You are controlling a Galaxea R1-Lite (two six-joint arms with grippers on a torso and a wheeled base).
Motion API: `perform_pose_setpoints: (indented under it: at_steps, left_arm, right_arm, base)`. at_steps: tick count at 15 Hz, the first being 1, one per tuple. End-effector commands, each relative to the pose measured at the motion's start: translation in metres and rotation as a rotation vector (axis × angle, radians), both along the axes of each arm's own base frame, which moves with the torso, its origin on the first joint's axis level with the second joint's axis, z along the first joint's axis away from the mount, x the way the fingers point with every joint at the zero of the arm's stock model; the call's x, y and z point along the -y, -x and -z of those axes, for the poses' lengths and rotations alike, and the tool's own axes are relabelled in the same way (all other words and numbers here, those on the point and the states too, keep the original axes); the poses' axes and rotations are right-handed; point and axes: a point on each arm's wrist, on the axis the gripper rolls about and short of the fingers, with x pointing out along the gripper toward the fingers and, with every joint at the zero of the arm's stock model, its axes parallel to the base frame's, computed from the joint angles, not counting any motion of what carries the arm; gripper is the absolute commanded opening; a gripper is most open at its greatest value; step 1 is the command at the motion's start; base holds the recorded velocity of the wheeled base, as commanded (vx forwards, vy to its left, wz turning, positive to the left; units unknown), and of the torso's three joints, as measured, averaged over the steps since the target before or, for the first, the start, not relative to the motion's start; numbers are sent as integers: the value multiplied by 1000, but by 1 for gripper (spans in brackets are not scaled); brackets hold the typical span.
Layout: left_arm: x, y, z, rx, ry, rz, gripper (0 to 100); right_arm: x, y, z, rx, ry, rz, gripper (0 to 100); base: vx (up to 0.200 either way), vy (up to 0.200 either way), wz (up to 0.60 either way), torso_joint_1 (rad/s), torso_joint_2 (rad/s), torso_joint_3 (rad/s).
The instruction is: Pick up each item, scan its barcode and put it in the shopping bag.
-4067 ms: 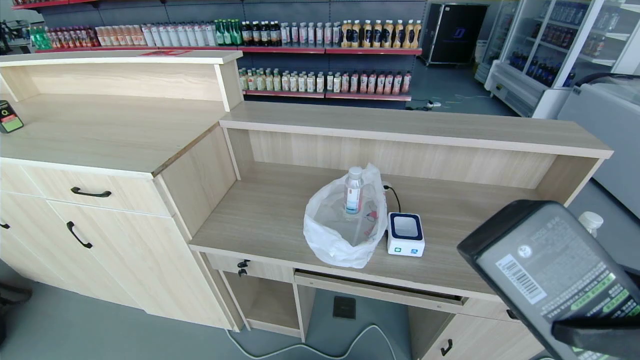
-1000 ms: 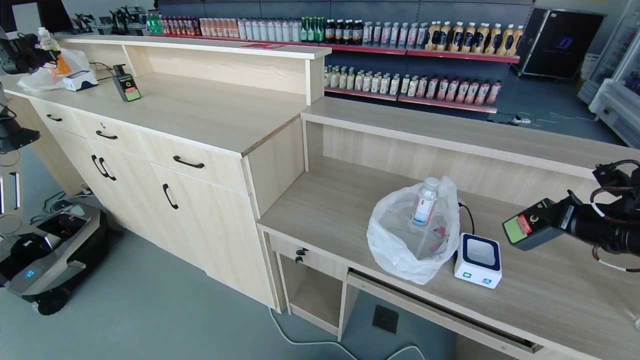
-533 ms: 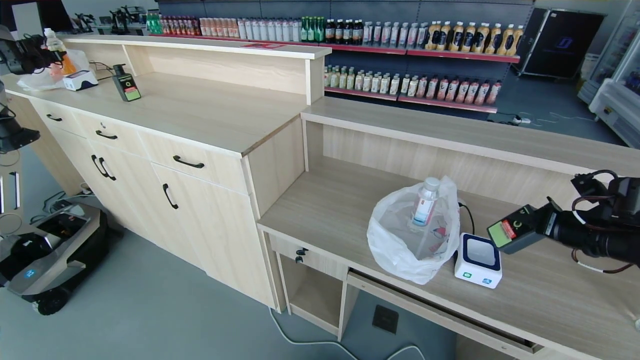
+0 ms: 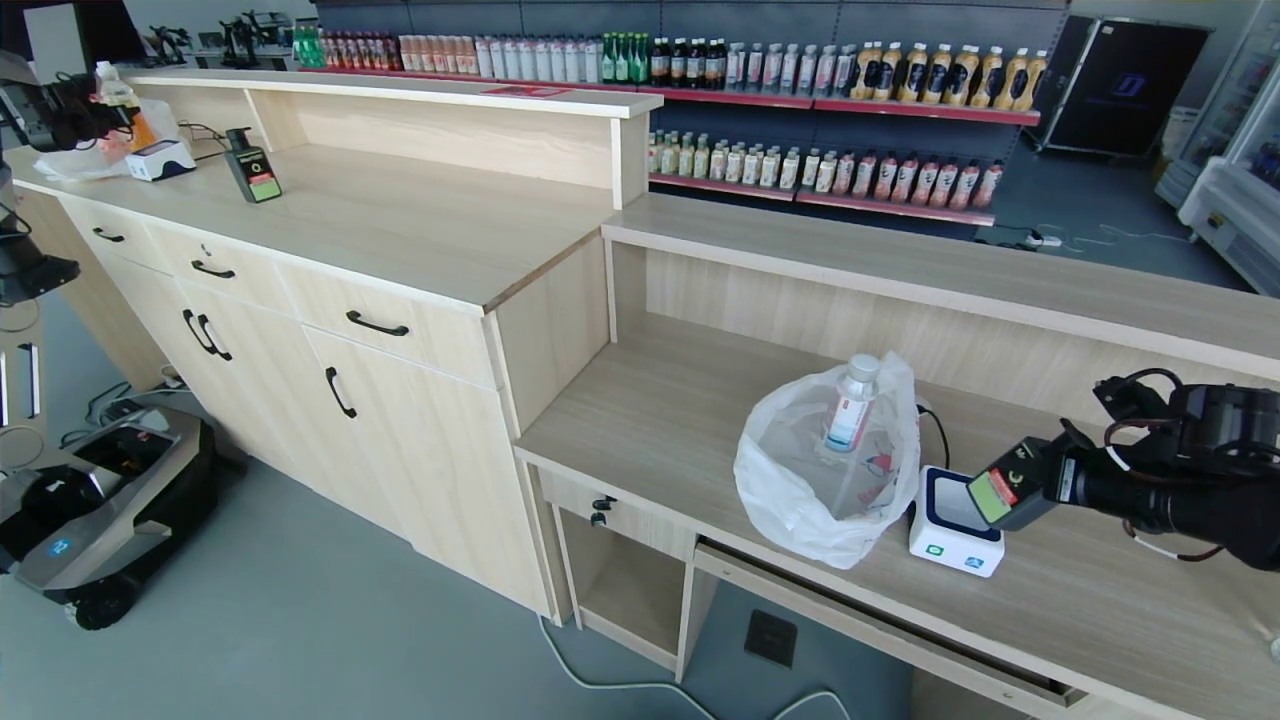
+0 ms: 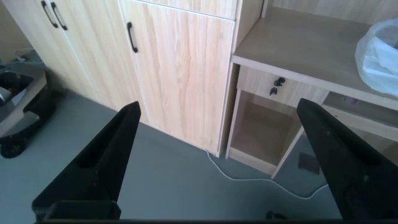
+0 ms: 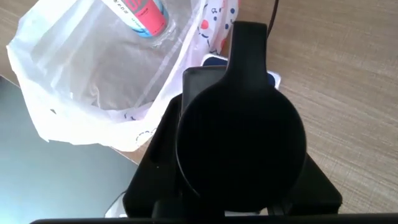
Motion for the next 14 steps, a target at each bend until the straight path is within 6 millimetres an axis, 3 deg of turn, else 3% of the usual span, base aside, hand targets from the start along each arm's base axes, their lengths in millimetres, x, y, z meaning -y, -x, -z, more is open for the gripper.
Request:
perform_pose_setpoints:
  at_steps: [1, 8, 14]
  left_arm:
    - [0, 0, 0, 0, 0, 0, 100]
    - [0, 0, 0, 0, 0, 0, 100]
    - [0, 0, 0, 0, 0, 0, 100]
  right_arm:
    - [-1, -2, 4, -12, -18, 3, 0]
    - [-6, -8, 9, -24, -127, 39, 0]
    - [-17, -27, 12, 34, -150, 28, 0]
  base:
    - [0, 0, 0, 0, 0, 0]
    - [0, 0, 0, 0, 0, 0]
    - [0, 0, 0, 0, 0, 0]
